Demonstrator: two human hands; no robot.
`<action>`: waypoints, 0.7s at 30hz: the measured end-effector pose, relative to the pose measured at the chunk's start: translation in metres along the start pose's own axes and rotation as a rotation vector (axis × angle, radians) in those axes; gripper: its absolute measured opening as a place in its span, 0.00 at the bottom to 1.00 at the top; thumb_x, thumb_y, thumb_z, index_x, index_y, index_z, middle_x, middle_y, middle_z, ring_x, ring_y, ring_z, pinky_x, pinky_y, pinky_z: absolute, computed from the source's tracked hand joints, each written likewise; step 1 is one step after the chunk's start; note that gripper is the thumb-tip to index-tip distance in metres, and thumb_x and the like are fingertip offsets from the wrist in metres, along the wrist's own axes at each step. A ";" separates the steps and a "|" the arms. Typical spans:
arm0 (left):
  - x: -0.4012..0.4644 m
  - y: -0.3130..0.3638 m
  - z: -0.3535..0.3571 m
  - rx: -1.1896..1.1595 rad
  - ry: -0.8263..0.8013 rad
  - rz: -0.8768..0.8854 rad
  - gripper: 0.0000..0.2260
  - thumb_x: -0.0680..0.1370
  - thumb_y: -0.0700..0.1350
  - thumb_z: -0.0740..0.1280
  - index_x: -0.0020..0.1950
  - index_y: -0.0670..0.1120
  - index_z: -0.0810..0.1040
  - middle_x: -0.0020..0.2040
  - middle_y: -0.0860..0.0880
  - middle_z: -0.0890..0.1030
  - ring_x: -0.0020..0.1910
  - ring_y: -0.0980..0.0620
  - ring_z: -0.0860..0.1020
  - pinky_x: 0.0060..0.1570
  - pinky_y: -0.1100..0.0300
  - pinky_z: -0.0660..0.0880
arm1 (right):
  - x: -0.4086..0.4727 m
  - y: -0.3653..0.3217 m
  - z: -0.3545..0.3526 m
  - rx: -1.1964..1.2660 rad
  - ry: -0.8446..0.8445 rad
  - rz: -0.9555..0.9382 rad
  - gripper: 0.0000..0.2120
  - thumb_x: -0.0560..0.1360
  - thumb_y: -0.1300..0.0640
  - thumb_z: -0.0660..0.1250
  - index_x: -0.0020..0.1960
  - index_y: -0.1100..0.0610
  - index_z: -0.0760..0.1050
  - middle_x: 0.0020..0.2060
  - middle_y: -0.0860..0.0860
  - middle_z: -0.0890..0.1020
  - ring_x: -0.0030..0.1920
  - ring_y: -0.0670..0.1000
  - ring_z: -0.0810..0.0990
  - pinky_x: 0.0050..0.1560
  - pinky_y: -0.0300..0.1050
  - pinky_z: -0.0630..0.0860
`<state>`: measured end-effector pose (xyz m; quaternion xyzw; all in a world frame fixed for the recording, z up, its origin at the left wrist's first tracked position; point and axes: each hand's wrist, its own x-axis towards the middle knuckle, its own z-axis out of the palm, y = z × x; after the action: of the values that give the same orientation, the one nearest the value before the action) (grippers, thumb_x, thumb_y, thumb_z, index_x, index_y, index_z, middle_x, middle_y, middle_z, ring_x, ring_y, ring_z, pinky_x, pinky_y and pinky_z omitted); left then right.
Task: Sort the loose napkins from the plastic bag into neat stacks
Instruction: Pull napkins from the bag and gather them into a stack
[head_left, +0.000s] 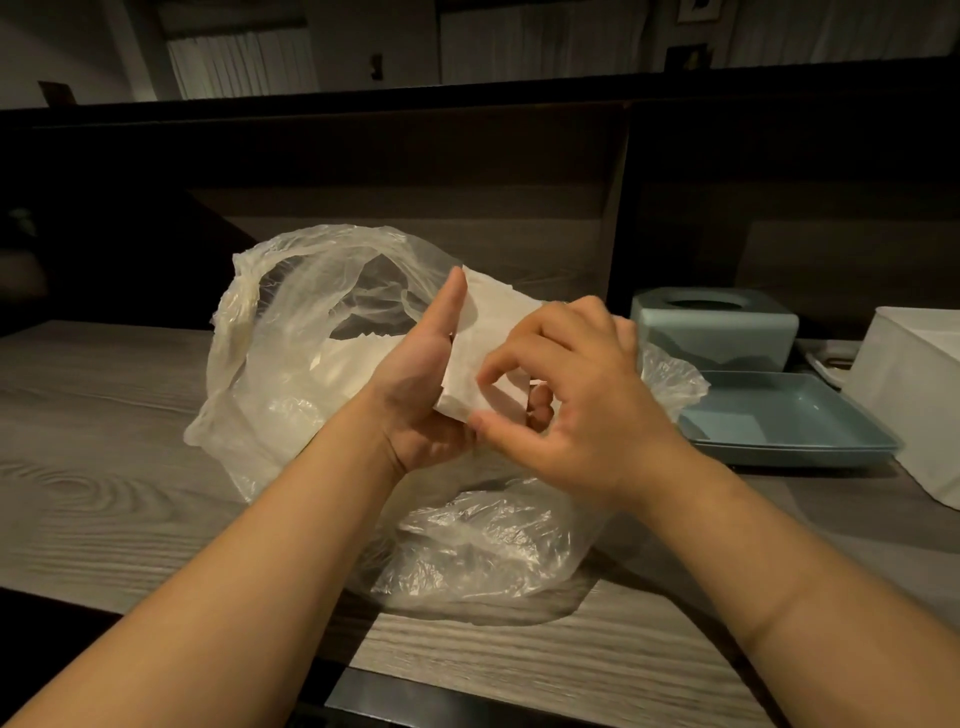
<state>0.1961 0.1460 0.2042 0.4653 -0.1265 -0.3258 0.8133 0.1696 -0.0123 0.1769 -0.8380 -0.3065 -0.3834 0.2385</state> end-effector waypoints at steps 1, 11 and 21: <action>0.001 0.000 -0.001 -0.005 0.010 -0.004 0.35 0.78 0.73 0.57 0.63 0.43 0.79 0.52 0.44 0.81 0.48 0.46 0.81 0.43 0.56 0.83 | 0.001 0.001 0.000 0.018 0.009 0.012 0.10 0.73 0.39 0.69 0.48 0.44 0.80 0.46 0.40 0.75 0.54 0.45 0.69 0.58 0.49 0.61; 0.004 -0.001 -0.004 0.031 0.056 0.002 0.35 0.78 0.73 0.57 0.59 0.44 0.83 0.50 0.44 0.84 0.46 0.46 0.85 0.45 0.55 0.83 | 0.002 0.000 0.000 0.091 0.044 0.062 0.03 0.75 0.51 0.68 0.43 0.47 0.77 0.41 0.38 0.75 0.49 0.45 0.72 0.58 0.53 0.65; 0.005 -0.006 -0.003 0.079 0.013 -0.023 0.32 0.80 0.69 0.57 0.55 0.45 0.88 0.55 0.43 0.85 0.52 0.44 0.83 0.68 0.44 0.72 | 0.010 0.000 -0.029 0.805 0.158 0.365 0.06 0.71 0.62 0.64 0.35 0.58 0.72 0.30 0.56 0.72 0.30 0.54 0.70 0.28 0.45 0.67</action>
<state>0.1993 0.1426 0.1967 0.5005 -0.1289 -0.3269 0.7912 0.1606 -0.0272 0.2022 -0.6868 -0.2592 -0.2480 0.6322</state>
